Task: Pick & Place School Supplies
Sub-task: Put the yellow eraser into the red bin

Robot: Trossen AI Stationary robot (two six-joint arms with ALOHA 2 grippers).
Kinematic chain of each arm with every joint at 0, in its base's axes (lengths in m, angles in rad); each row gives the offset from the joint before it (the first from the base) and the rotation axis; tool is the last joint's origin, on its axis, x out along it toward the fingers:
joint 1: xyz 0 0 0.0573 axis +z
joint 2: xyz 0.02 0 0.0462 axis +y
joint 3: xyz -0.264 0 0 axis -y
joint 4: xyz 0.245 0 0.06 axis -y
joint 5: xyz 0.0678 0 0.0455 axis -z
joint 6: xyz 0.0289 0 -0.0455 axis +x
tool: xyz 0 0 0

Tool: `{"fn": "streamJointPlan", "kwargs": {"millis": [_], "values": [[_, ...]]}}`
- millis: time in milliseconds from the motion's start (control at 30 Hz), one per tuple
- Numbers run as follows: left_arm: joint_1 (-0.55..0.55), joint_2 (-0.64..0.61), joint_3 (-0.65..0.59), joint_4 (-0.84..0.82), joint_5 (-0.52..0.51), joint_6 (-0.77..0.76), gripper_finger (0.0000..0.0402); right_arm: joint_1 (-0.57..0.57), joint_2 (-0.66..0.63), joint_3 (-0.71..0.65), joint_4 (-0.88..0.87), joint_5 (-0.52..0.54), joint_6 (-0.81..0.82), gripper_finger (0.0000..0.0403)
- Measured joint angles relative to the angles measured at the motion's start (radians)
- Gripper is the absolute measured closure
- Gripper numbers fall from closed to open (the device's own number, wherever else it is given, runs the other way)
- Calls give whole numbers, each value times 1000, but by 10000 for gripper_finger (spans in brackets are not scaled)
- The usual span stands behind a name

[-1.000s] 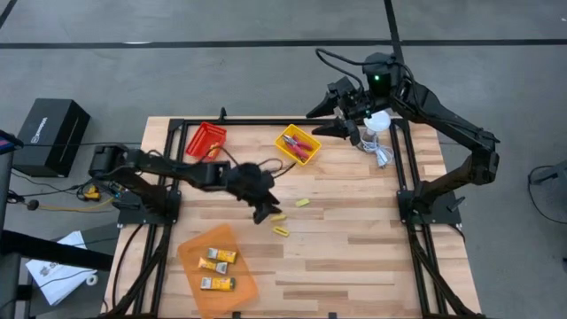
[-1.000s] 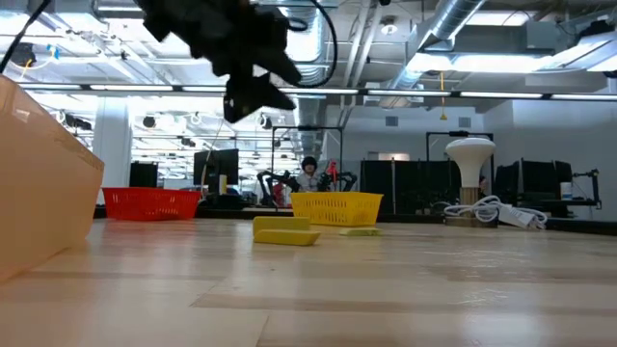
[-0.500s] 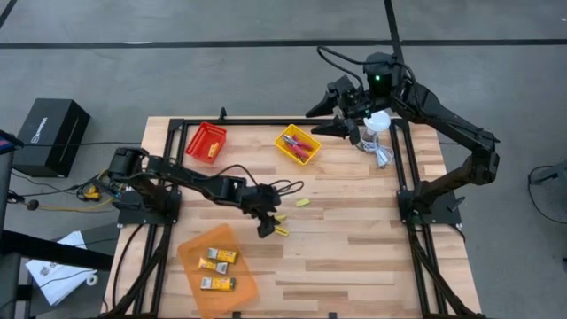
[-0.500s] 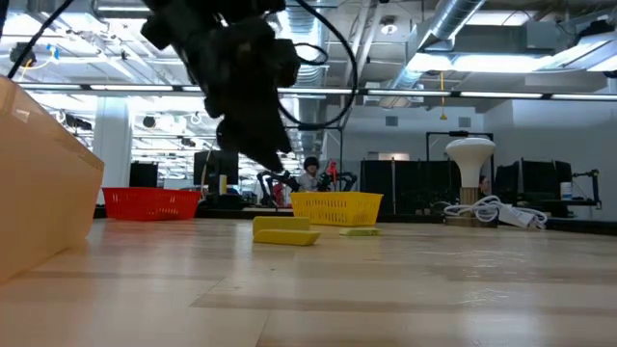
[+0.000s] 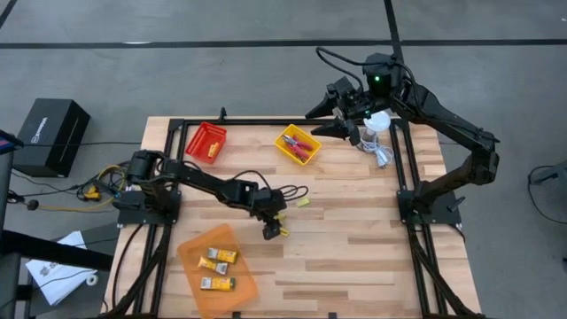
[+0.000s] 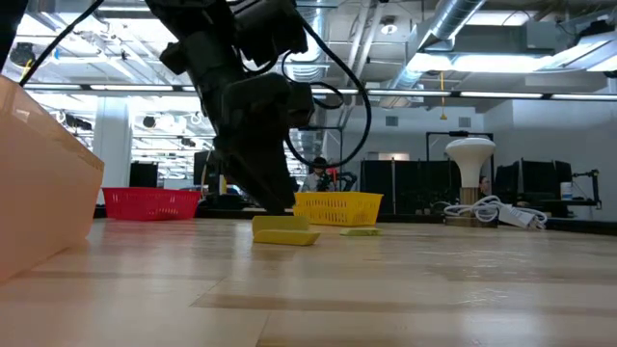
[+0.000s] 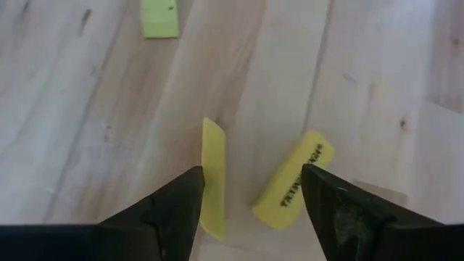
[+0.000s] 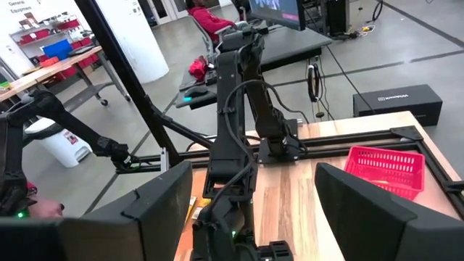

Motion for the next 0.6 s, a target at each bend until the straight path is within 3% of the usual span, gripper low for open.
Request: {"fn": "streamJointPlan", "kwargs": {"millis": [600], "values": [[8, 0, 47, -20, 7, -2, 178, 0, 0, 0, 0, -23, -14, 122]]}}
